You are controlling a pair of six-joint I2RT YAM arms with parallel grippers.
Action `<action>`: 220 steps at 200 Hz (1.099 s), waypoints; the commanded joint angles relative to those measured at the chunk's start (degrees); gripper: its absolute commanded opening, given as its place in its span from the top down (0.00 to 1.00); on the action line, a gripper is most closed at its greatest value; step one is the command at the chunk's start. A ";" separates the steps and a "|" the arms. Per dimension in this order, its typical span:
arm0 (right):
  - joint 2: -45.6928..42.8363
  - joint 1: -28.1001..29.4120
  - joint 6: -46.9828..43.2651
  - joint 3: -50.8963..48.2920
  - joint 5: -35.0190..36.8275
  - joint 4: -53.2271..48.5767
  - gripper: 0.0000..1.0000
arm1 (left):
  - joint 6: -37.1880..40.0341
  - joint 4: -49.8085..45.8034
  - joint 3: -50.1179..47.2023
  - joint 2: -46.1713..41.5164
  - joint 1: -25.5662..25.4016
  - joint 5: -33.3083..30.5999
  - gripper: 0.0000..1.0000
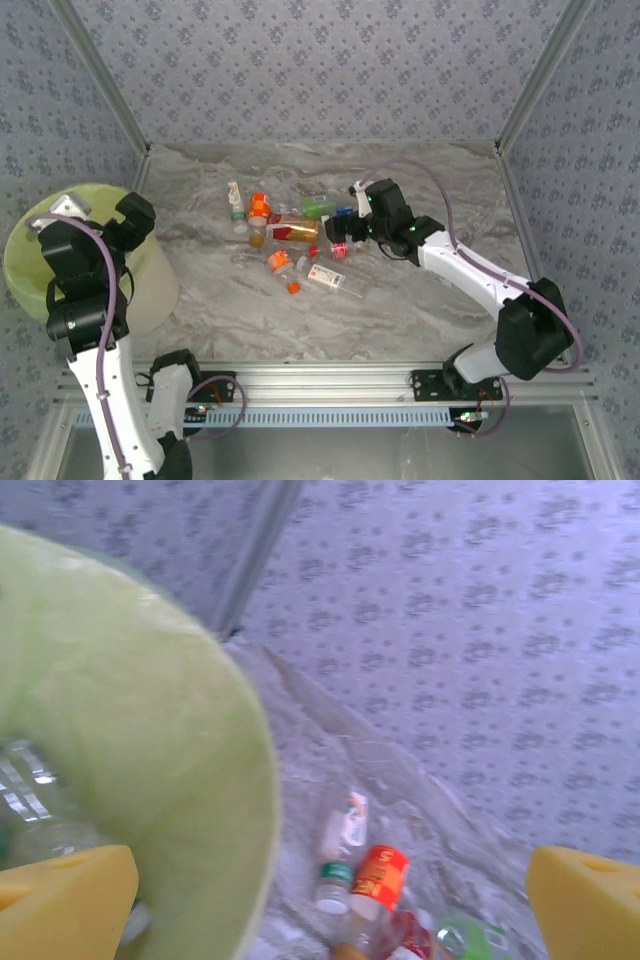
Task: Put the plastic bottles in the bin
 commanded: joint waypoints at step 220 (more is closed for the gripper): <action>13.95 12.24 -4.07 -7.67 11.95 -11.95 0.06 | 0.77 15.00 -2.50 12.70 -28.13 2.18 0.01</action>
